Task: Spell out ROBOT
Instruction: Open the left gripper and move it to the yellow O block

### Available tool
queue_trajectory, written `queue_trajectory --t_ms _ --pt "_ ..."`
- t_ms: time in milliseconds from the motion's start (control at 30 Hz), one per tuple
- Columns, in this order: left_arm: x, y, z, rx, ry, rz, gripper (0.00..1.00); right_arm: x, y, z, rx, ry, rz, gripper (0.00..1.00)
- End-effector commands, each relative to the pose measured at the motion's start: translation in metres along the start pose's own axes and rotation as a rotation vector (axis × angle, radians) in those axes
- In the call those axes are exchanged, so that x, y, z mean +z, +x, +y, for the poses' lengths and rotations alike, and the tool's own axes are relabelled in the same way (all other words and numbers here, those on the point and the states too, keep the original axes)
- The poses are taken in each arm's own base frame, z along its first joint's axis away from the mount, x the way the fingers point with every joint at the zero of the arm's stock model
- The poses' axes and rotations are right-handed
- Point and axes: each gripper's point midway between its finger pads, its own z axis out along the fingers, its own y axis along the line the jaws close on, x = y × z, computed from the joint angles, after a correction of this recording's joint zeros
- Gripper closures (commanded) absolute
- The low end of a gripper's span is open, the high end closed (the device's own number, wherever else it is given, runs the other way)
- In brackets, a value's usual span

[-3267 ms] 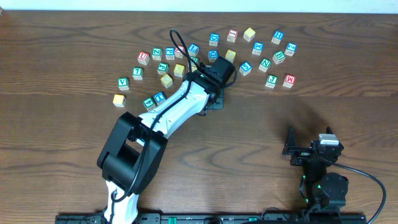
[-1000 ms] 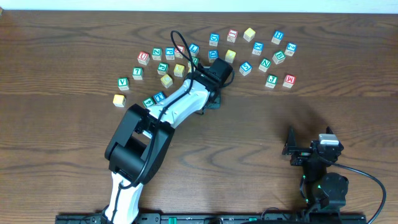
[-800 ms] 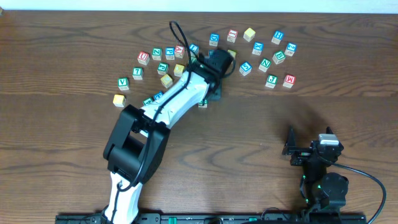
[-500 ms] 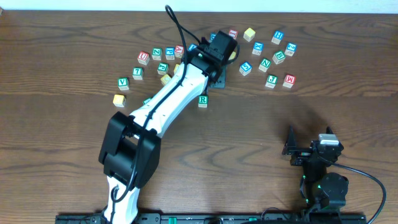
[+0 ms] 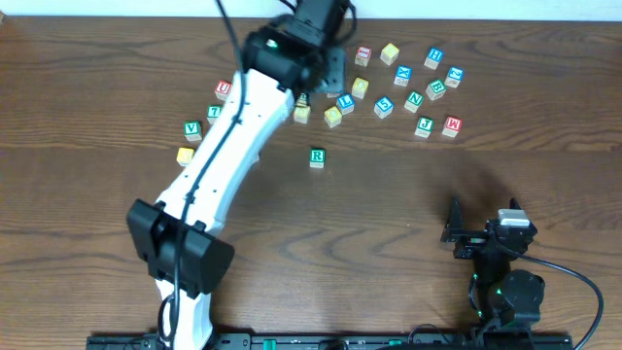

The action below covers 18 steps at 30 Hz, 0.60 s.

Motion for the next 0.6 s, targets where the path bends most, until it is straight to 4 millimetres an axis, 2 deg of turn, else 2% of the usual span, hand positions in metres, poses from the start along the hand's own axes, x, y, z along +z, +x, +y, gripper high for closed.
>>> queue_trajectory --t_ms 0,367,467,567 --pt "-0.006 -0.009 0.010 0.011 0.020 -0.009 0.48 0.000 0.000 -0.001 -0.007 0.005 0.000 0.01" --pt "0.076 0.021 0.014 0.224 0.004 0.145 0.43 0.000 0.000 -0.001 -0.007 0.005 0.000 0.01" --pt "0.094 0.033 0.013 0.224 0.010 0.188 0.43 0.000 0.000 -0.001 -0.007 0.005 0.000 0.01" --pt "0.108 0.042 0.012 0.107 -0.001 0.221 0.43 0.000 0.000 -0.001 -0.007 0.005 0.000 0.01"
